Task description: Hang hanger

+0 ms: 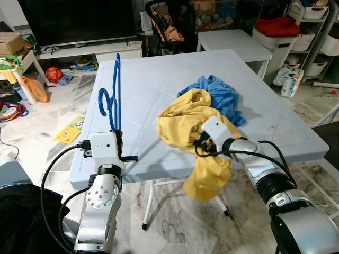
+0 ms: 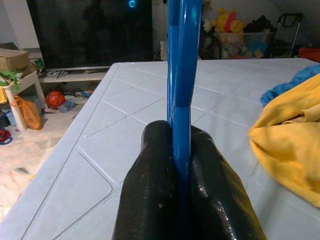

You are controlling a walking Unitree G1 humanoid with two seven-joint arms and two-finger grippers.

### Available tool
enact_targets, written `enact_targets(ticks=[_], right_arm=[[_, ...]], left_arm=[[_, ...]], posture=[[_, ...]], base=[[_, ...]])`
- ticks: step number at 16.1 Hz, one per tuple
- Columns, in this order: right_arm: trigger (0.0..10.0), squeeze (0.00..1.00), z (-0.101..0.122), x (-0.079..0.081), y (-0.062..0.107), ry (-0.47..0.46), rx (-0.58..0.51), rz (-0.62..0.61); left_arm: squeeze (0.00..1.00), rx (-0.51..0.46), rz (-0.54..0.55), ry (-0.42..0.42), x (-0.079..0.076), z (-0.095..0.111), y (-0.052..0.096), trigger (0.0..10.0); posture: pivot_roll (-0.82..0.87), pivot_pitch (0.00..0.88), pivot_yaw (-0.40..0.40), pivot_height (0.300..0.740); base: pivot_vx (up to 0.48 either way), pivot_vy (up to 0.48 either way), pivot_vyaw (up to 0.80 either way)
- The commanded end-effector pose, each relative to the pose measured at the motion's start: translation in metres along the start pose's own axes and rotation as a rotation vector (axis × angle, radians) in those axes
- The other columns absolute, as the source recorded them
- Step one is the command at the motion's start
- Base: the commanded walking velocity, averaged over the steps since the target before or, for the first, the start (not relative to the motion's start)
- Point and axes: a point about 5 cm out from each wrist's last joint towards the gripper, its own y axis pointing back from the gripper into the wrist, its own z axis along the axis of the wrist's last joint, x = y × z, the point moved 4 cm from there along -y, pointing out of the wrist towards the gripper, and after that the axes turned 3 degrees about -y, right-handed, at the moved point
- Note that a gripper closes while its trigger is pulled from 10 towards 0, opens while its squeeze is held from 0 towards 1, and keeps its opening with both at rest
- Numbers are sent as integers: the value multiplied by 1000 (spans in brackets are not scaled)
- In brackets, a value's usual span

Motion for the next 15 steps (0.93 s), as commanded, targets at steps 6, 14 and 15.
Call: enact_targets(ticks=[6,14,15], right_arm=[[0,0,18,-29,-2,-241,-48,-218],[0,0,129,-1,-21,-576,-313,-168],[0,0,151,6,-20,-619,-371,-133]], left_arm=[[0,18,9,-8,2,-4,0,10000],[0,9,32,-5,5,-2,-1,10000],[0,8,42,-6,7,-2,-1,10000]], posture=[[-66,0,21,740],[-45,0,-5,740],[-40,0,-11,740]], base=[[0,0,0],[0,0,0],[0,0,0]])
